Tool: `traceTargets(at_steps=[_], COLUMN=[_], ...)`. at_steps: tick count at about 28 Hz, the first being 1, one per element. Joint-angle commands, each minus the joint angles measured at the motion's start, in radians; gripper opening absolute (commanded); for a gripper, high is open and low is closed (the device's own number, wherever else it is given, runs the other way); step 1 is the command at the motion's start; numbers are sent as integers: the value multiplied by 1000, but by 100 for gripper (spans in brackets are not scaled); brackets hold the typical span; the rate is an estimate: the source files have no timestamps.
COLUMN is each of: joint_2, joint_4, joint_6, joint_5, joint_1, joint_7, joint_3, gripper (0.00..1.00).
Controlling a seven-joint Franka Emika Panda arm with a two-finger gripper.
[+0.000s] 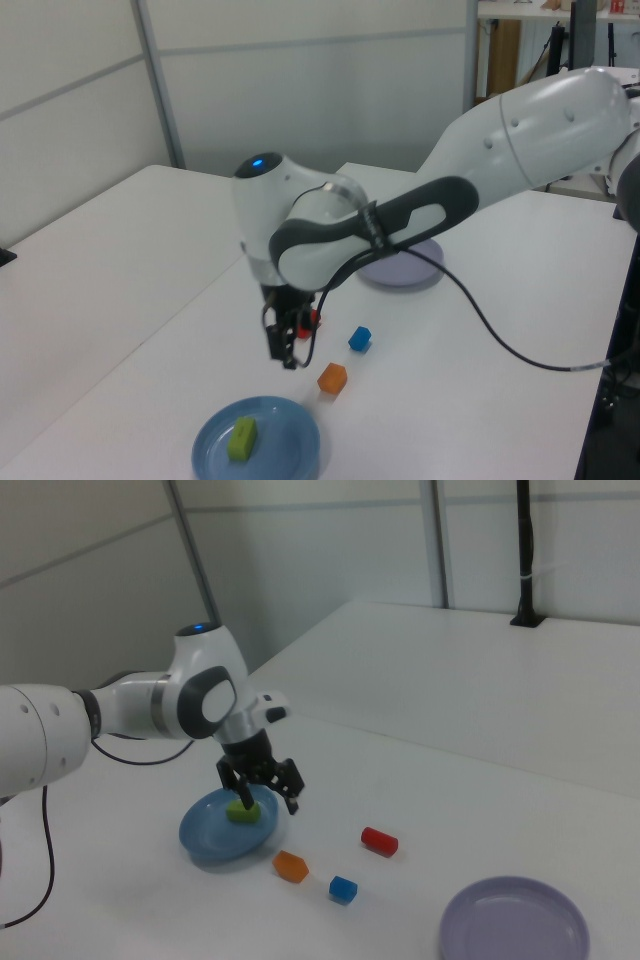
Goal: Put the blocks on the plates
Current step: 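Move the gripper to the orange block and grasp it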
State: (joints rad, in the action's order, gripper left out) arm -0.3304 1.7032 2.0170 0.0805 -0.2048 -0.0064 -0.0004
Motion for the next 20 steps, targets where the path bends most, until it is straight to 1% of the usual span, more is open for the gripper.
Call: traceTargets(at_steps=[1, 3, 7, 10, 14, 16, 19, 20], joint_2=[51, 48, 45, 47, 41, 37, 25, 22], joint_4=[114, 141, 167, 203, 231, 237, 237, 237], joint_6=[16, 31, 55, 115, 172, 183, 193, 200], joint_5=[-24, -24, -24, -24, -21, -18, -15, -15], joint_1=[45, 59, 62, 61, 51, 50, 48, 48], joint_7=[-188, -237, -244, -218, -152, -147, -147, -147], joint_3=[2, -1, 2, 2, 2, 3, 3, 3], gripper=[100, 100, 100, 100, 100, 99, 91, 82])
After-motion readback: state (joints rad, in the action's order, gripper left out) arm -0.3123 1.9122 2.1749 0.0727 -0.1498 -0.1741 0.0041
